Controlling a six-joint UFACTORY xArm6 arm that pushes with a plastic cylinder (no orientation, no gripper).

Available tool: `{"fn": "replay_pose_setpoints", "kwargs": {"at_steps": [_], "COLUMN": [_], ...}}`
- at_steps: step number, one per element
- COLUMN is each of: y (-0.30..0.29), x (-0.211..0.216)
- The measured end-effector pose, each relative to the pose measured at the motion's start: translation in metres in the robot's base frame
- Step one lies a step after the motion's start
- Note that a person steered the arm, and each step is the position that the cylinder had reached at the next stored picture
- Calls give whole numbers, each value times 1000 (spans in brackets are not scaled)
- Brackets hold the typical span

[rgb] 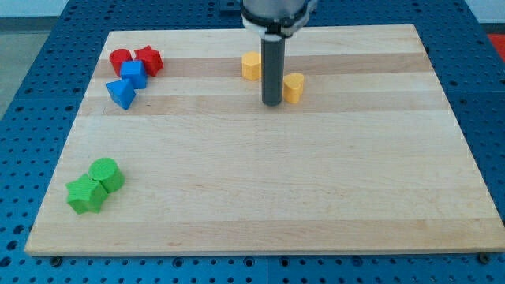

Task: Push the yellow hexagon to the center of the board

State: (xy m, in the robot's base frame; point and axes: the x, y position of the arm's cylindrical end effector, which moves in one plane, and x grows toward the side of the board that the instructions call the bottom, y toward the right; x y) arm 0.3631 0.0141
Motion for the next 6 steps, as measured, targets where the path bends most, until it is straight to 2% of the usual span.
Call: {"fn": "replay_pose_setpoints", "kwargs": {"at_steps": [1, 2, 4, 5, 6], "y": [0, 4, -4, -25, -34], "x": [-34, -48, -115, -122, -88]}}
